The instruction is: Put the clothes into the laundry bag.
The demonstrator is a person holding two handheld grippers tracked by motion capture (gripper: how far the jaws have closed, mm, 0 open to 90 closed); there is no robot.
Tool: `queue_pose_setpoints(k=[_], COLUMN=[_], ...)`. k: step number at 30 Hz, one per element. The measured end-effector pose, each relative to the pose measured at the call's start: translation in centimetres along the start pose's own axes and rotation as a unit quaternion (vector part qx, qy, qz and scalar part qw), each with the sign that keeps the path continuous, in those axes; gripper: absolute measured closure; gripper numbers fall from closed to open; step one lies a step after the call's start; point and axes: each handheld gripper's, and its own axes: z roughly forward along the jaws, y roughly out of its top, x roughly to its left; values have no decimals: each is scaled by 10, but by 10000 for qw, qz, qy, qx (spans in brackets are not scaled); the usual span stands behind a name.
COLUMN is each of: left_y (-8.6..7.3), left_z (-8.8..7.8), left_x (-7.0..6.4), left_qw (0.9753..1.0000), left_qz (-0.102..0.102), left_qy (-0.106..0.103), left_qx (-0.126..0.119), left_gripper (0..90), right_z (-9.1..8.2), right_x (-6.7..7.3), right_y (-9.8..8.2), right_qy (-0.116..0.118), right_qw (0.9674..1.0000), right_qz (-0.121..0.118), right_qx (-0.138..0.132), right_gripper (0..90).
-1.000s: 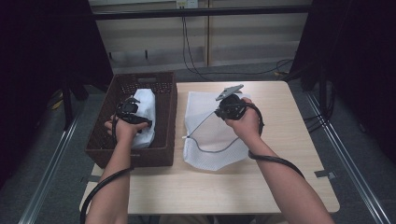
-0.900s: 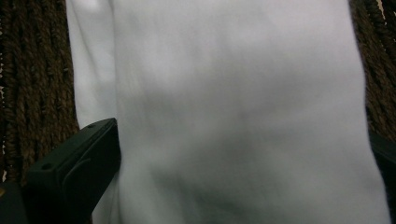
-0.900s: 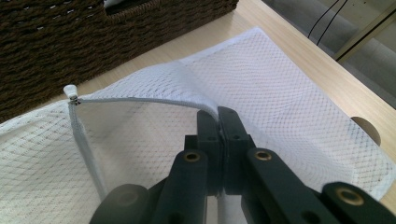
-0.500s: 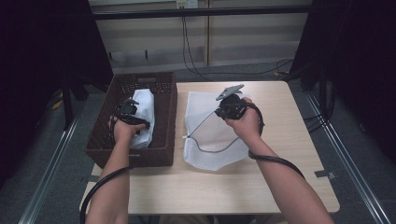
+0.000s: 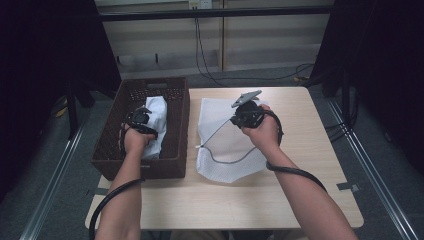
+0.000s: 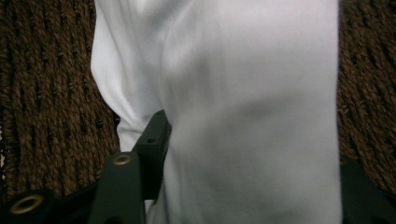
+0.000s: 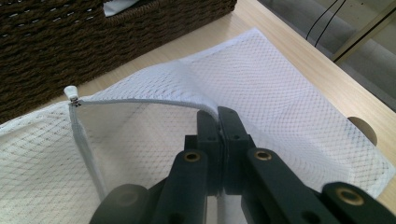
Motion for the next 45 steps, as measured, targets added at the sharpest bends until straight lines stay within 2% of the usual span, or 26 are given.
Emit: queue_pose_setpoints(k=[4, 11, 16, 18, 19, 21, 23, 24, 26, 28, 33, 36, 39, 40, 45], left_y=[0, 3, 4, 4, 4, 6, 8, 9, 10, 13, 23, 30, 33, 35, 40], left_z=[-1, -5, -11, -13, -14, -18, -22, -27, -30, -35, -52, -66, -73, -77, -94], left_x=[-1, 0, 5, 6, 7, 8, 8, 9, 9, 7, 4, 2, 2, 2, 1], left_qw=[10000, 9999, 9993, 9995, 9992, 9991, 9986, 9981, 9982, 9977, 9956, 9957, 9950, 9941, 9927], left_qz=[-22, -72, -378, -327, -404, -403, -473, -531, -502, -522, -600, -532, -574, -621, -568], left_qy=[23, 88, -36, -7, -39, -43, -102, -230, -259, -281, -543, -547, -602, -644, -813], left_qx=[8, 57, -27, -26, -49, -111, -201, -228, -224, -322, -462, -520, -561, -606, -682], left_gripper=[597, 654, 678, 683, 683, 686, 687, 687, 688, 688, 689, 690, 691, 691, 691], right_z=[0, 2, 3, 3, 3, 4, 4, 3, 3, 3, 3, 3, 2, 2, 3], right_x=[-1, 0, -2, -2, -2, -3, -3, -4, -4, -5, -6, -7, -7, -7, -12], right_y=[0, 0, 1, 1, 1, 1, 1, 0, 0, 0, 0, 0, 0, 0, 1], right_qy=[0, 4, 24, 20, 10, -4, -7, -21, -32, -26, -31, -18, -23, -23, -47], right_qw=[10000, 10000, 10000, 10000, 10000, 10000, 10000, 10000, 10000, 10000, 10000, 10000, 10000, 10000, 9999], right_qz=[-11, 29, 27, 31, 27, 29, 31, 43, 38, 23, 61, 65, 95, 95, 119], right_qx=[-11, 17, -5, -10, -4, 6, 3, -7, -7, -2, -38, -27, -17, -17, -35], right_gripper=[891, 891, 890, 890, 890, 890, 891, 891, 891, 890, 890, 890, 891, 891, 891])
